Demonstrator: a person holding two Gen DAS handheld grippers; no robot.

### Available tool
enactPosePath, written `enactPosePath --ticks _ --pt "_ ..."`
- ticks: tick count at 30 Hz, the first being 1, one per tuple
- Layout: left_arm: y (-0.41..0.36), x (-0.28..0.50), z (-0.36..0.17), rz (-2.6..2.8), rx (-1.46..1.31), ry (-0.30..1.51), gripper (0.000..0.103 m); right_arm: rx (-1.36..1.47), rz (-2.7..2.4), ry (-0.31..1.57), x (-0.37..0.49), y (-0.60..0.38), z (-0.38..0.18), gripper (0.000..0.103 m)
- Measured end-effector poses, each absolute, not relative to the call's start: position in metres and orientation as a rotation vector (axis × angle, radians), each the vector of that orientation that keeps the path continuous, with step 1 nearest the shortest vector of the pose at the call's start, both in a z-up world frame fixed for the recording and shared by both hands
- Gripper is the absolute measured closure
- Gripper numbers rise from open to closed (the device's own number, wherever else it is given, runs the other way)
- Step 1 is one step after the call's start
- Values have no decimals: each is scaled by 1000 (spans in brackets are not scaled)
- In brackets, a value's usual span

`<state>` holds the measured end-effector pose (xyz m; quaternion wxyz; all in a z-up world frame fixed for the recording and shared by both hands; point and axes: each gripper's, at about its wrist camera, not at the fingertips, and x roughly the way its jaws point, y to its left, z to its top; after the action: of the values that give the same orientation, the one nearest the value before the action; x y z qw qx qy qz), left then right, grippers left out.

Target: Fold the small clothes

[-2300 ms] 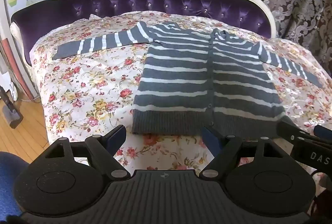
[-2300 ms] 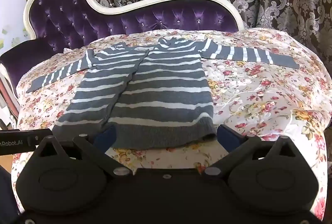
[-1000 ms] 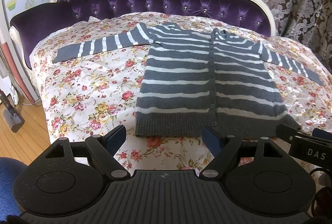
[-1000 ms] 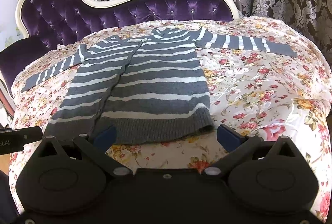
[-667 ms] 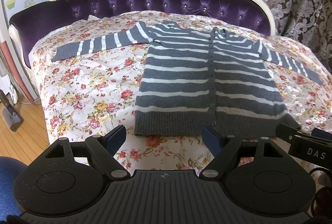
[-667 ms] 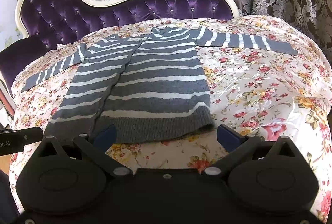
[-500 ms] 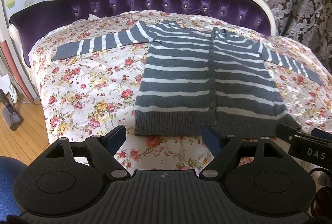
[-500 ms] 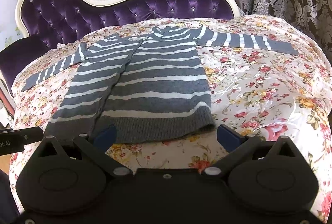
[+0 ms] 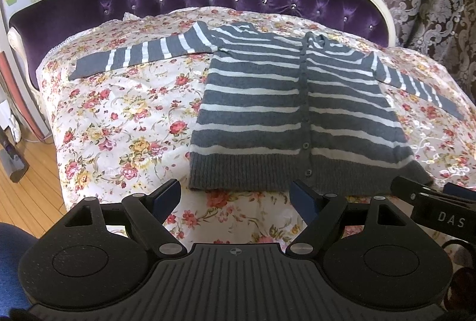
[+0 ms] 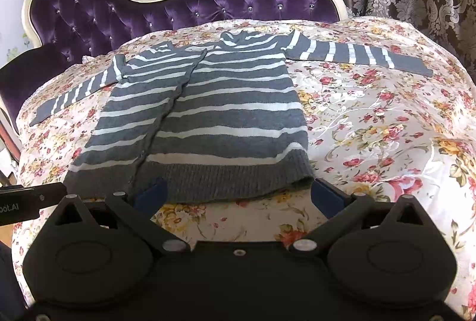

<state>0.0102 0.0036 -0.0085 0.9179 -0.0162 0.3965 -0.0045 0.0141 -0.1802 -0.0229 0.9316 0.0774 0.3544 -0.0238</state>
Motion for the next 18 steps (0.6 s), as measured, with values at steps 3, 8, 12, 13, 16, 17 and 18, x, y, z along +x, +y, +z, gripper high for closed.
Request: enactPosePath --ticks 3,8,12,13,16,17,18 --pt "4 12 -10 -11 -36 821 24 157 -48 730 16 -181 -23 1" --pt "4 15 -13 -16 -40 835 23 158 -47 744 18 -180 -26 1" --pt "5 19 -17 -20 -47 848 24 158 -48 753 21 -180 -28 1" --pt "5 20 -18 -22 -50 850 24 158 -49 756 22 -180 -29 1" --pt "6 23 -21 -31 -62 861 24 162 -50 765 25 -181 -31 1" --pt "6 25 -22 -34 -66 863 24 164 -51 768 27 -181 -31 1" --pt "7 26 -22 -37 -69 864 24 166 -52 771 29 -182 -32 1"
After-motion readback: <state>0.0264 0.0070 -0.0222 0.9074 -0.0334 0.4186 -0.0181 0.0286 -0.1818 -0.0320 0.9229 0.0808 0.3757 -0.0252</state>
